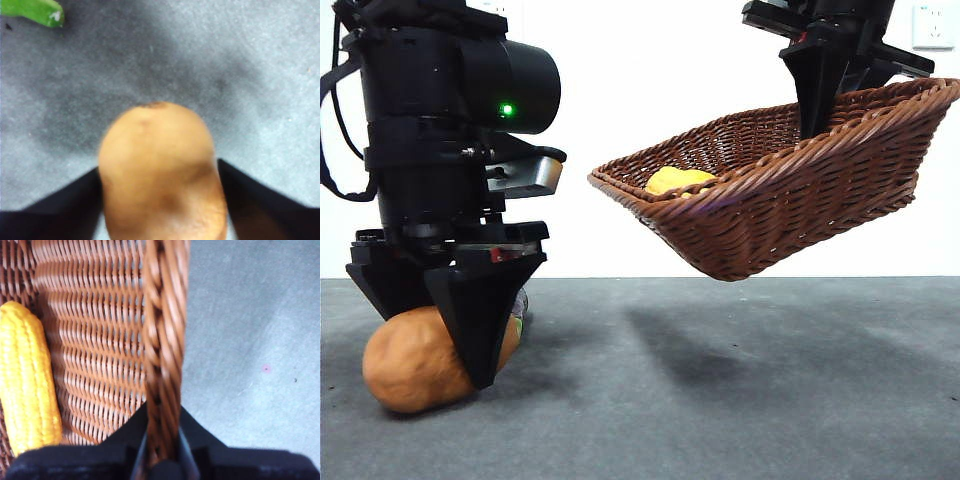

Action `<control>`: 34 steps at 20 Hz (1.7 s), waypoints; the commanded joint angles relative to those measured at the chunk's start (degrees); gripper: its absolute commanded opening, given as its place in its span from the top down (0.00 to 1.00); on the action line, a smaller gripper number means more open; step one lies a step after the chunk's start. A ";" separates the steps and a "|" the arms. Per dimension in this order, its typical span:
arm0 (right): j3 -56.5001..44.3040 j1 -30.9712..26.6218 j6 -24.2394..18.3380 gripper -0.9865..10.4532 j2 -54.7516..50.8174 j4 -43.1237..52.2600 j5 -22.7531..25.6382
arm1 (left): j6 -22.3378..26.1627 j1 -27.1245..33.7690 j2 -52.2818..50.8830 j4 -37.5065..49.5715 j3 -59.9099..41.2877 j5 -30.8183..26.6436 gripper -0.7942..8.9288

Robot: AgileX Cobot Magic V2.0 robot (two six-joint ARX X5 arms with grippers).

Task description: Help me put the vegetables on the table into the basket

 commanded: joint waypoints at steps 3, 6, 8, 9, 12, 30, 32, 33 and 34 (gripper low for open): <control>-0.24 0.07 -0.52 0.92 0.39 1.01 -0.42 | -0.15 0.00 -5.70 -2.05 0.17 3.13 0.93; -0.24 0.07 -0.55 0.92 0.39 1.40 -0.42 | -4.96 0.00 -15.61 -1.03 0.17 12.66 0.93; -0.24 0.09 -0.55 0.92 0.39 1.62 -0.46 | -9.07 -0.07 -21.79 5.11 0.17 17.70 0.92; -0.24 0.13 -0.55 0.92 0.39 1.60 -0.48 | -11.82 -0.13 -24.02 10.08 0.17 18.32 0.92; -0.24 0.24 -0.50 0.92 0.39 1.38 -0.90 | -19.30 0.09 -25.05 24.72 0.20 22.75 0.92; -0.24 5.05 0.17 0.92 0.42 0.55 -2.91 | -16.00 5.49 -3.61 24.17 16.52 31.19 0.20; -0.24 5.03 0.09 0.92 0.42 0.22 -2.29 | -16.02 5.51 -3.67 23.71 16.65 31.98 0.20; -0.24 4.96 -0.02 0.92 0.42 0.00 -1.57 | -16.00 5.64 -3.89 22.64 17.03 33.07 0.21; -0.24 4.92 0.00 0.92 0.42 0.00 -0.83 | -15.87 5.90 -4.26 20.76 17.75 34.42 0.21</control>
